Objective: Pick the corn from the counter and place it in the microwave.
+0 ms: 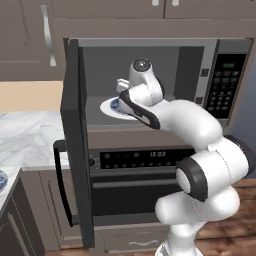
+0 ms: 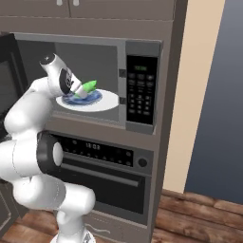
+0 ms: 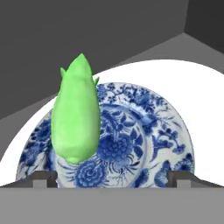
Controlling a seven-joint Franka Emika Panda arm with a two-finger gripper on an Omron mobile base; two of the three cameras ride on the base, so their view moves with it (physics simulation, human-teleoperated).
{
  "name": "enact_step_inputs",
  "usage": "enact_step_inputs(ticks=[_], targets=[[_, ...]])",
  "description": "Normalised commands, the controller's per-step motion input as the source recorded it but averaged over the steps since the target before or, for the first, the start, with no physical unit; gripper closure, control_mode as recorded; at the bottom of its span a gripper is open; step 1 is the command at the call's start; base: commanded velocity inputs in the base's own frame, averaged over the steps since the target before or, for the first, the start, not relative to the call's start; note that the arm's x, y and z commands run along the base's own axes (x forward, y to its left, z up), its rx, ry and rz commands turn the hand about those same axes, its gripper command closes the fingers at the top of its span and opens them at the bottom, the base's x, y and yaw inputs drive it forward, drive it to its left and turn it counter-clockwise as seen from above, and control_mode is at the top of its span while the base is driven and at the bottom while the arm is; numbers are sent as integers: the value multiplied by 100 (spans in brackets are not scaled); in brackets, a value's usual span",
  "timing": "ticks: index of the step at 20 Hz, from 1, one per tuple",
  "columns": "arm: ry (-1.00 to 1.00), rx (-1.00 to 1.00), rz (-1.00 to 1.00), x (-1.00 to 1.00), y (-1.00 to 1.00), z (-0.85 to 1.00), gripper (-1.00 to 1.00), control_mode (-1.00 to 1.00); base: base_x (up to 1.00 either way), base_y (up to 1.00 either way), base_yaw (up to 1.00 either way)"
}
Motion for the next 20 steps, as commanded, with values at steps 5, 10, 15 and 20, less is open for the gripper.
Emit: enact_step_inputs(ticks=[5,10,15,20], targets=[[-1,0,9,-100,-11,47,-100,-100,0,0,0],[0,-3,24,-100,-9,16,-100,-100,0,0,0],[2,-12,29,-100,-6,-3,-100,-100,0,0,0],[6,-12,17,-100,-3,-30,-100,-100,0,0,0]])
